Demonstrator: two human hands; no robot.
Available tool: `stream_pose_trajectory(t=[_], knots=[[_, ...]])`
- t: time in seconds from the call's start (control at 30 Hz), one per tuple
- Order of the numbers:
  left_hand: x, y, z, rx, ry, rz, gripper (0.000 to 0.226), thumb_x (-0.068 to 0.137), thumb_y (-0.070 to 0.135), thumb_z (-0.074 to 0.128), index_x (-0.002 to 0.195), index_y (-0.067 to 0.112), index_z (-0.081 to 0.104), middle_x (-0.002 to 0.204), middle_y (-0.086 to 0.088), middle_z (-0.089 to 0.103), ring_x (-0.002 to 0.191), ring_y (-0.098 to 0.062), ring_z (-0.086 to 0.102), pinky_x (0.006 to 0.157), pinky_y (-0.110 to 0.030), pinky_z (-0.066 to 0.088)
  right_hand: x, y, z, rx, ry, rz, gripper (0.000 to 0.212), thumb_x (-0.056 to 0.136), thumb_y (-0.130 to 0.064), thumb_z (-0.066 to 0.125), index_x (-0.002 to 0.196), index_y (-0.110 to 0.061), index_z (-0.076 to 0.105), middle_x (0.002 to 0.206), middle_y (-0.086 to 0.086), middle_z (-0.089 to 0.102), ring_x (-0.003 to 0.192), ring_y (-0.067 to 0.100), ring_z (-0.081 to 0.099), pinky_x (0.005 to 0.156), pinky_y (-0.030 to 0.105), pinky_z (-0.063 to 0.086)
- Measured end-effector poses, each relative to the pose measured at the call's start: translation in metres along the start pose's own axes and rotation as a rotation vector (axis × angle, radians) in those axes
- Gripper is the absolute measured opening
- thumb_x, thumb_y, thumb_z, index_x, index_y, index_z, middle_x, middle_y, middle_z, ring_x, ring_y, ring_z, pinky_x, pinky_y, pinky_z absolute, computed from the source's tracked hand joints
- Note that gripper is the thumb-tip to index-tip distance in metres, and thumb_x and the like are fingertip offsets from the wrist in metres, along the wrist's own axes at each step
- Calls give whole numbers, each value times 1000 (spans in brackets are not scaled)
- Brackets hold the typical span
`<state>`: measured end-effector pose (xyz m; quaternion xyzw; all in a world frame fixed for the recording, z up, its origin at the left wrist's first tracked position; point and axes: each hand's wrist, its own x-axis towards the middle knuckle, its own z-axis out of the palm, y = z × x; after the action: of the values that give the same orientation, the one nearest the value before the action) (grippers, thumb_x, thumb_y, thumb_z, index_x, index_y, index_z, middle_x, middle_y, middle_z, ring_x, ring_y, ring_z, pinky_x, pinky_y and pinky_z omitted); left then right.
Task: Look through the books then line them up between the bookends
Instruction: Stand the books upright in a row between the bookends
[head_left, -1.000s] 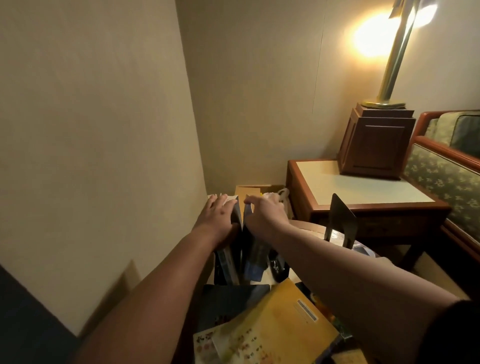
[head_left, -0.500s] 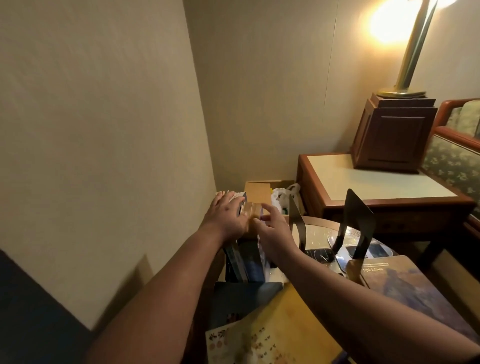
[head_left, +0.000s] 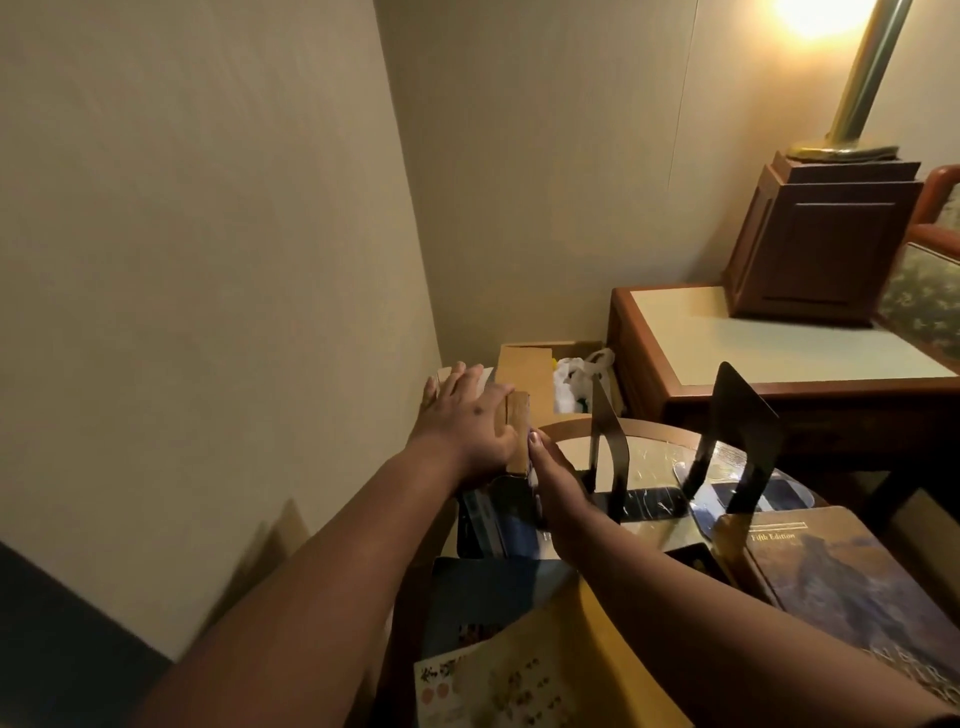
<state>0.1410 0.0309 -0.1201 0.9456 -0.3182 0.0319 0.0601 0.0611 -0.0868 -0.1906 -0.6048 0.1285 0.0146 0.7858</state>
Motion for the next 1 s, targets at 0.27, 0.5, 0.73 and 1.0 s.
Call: stream_pose_trajectory(t=[0.27, 0.5, 0.73, 1.0], knots=[[8, -8, -7, 88, -107, 152, 89, 80, 80, 35, 151, 27, 30, 157, 0, 32, 151, -23, 12, 121, -55, 0, 16, 8, -1, -36, 6, -30, 56, 107, -44, 30, 158, -23, 18, 155, 14, 34, 140, 33, 38, 80, 24, 50], [10, 12, -4, 89, -100, 174, 81, 82, 72, 48, 149, 29, 33, 156, -2, 32, 150, -27, 13, 120, -52, 19, 2, -5, -12, -109, -38, 60, 54, 107, -46, 32, 154, -21, 27, 147, 12, 41, 134, 33, 43, 76, 22, 52], [9, 10, 0, 95, -73, 168, 80, 81, 69, 49, 149, 31, 33, 156, 0, 32, 150, -25, 15, 118, -49, 22, -101, -13, -49, -270, 5, -89, 39, 103, -37, 48, 143, -36, 45, 119, -12, 56, 102, 4, 58, 84, 26, 52], [5, 12, -3, 95, -69, 153, 100, 64, 81, 28, 150, 30, 35, 155, 1, 35, 149, -24, 16, 117, -48, 26, -181, -21, -188, -618, 364, -271, 21, 98, -27, 62, 114, -39, 61, 115, -10, 66, 112, 14, 64, 82, 24, 56]])
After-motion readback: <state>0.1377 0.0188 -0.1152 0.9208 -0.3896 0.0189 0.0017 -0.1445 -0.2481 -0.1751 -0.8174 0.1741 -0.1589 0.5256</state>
